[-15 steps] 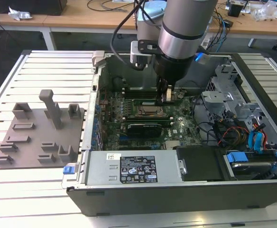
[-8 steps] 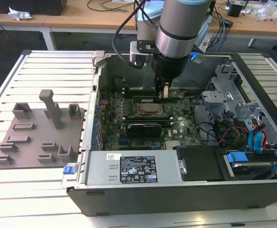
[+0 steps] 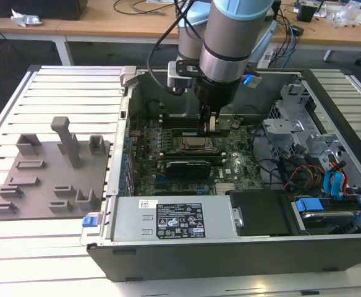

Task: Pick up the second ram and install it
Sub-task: 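Insert the second ram into the second slot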

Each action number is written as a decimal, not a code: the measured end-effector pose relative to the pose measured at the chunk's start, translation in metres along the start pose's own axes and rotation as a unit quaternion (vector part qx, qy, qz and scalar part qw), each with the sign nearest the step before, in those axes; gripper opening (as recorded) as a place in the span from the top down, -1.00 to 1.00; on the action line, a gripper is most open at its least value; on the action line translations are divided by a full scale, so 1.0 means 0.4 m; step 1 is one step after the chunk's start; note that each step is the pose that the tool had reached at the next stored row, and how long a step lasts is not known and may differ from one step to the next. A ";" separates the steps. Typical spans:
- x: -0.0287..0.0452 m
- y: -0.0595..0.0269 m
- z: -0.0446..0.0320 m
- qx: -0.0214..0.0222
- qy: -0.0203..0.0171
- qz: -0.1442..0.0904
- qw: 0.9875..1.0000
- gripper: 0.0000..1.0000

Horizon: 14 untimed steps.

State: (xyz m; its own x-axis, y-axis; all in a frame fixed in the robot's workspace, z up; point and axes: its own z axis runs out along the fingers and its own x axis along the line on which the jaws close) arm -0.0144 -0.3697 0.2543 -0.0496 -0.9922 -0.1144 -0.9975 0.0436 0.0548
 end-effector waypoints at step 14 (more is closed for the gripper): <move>0.020 0.029 0.030 0.005 0.025 0.025 0.999 0.72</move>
State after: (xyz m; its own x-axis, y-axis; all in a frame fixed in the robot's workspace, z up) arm -0.0270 -0.3757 0.2423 -0.0973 -0.9933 -0.0626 -0.9943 0.0943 0.0490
